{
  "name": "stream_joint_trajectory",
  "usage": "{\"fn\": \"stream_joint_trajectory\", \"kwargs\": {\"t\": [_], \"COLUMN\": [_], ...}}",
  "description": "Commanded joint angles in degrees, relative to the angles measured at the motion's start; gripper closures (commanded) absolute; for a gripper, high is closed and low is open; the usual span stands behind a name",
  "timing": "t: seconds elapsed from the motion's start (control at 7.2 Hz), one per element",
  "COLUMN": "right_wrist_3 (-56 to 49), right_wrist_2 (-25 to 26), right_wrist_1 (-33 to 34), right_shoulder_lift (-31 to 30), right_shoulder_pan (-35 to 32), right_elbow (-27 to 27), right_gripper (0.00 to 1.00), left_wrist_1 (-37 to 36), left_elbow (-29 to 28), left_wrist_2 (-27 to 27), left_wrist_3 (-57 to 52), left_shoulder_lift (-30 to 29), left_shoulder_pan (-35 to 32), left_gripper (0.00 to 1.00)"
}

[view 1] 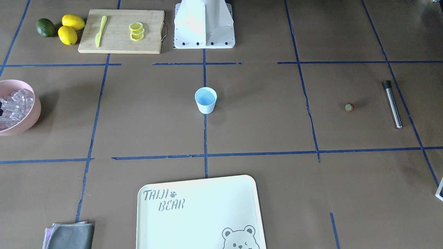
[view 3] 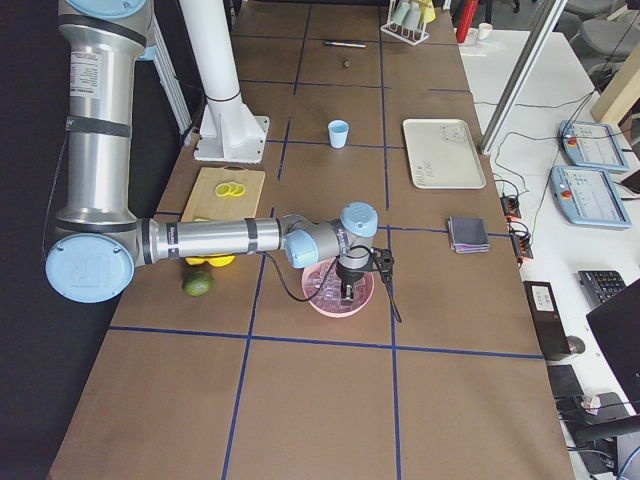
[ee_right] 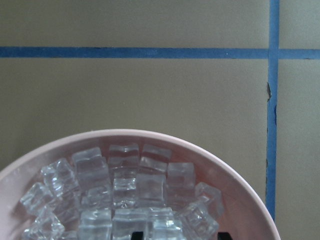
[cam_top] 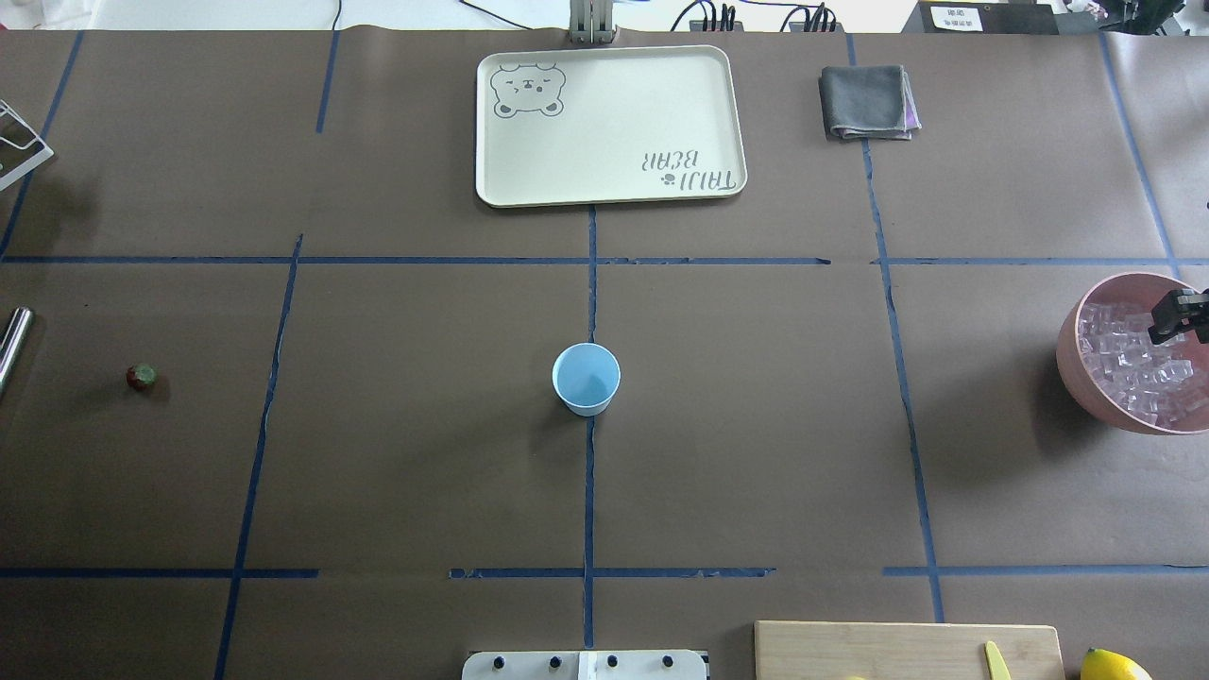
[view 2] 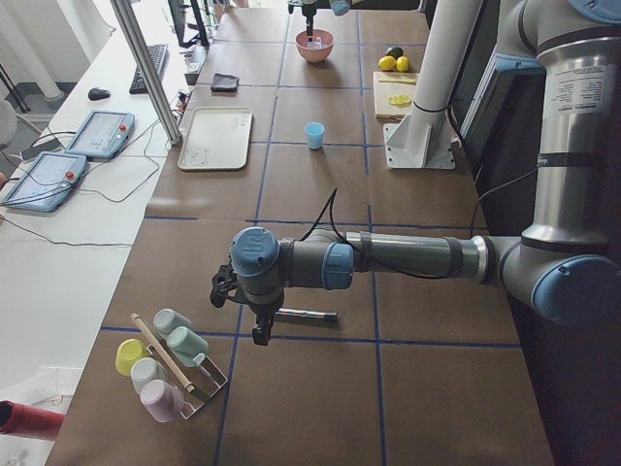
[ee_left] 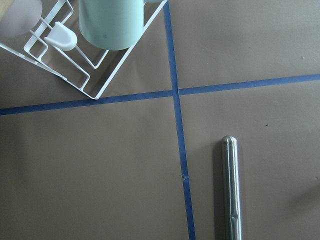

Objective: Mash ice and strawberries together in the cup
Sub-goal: 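Lower the right gripper into the bowl, grasp an ice cube, lift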

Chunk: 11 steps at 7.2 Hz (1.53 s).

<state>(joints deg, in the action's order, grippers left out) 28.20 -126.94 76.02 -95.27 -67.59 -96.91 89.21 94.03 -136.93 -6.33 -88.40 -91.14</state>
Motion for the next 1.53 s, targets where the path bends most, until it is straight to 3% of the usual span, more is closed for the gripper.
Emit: {"fn": "stream_joint_trajectory", "kwargs": {"t": [0.0, 0.14, 0.56, 0.83, 0.97, 1.11, 1.39], "right_wrist_3": [0.0, -0.2, -0.3, -0.3, -0.3, 0.4, 2.9], "right_wrist_2": [-0.3, -0.8, -0.9, -0.9, -1.0, -1.5, 0.3], "right_wrist_1": [0.0, 0.0, 0.2, 5.1, 10.5, 18.8, 30.1], "right_shoulder_lift": [0.0, 0.2, -0.6, -1.0, 1.7, 9.9, 24.7], "right_shoulder_pan": [0.0, 0.0, -2.4, -6.3, -6.5, -6.0, 3.8], "right_elbow": [-0.3, -0.2, -3.6, -12.3, -16.0, -17.4, -17.0], "right_gripper": [0.78, 1.00, 1.00, 1.00, 1.00, 1.00, 1.00], "left_wrist_1": [-0.4, -0.4, -0.5, -0.5, -0.5, -0.4, -0.4], "left_elbow": [1.0, 1.1, 1.2, 1.2, 1.2, 1.3, 1.4], "left_wrist_2": [-0.1, 0.0, -0.1, -0.1, -0.1, -0.1, -0.2], "left_wrist_3": [0.0, 0.0, 0.0, 0.0, 0.0, 0.0, 0.9], "left_shoulder_lift": [0.1, 0.2, 0.2, 0.2, 0.1, 0.1, 0.1], "left_shoulder_pan": [0.0, 0.0, -0.1, -0.1, 0.0, 0.0, 0.0], "left_gripper": [0.00, 0.00, 0.00, 0.00, 0.00, 0.00, 0.00]}}
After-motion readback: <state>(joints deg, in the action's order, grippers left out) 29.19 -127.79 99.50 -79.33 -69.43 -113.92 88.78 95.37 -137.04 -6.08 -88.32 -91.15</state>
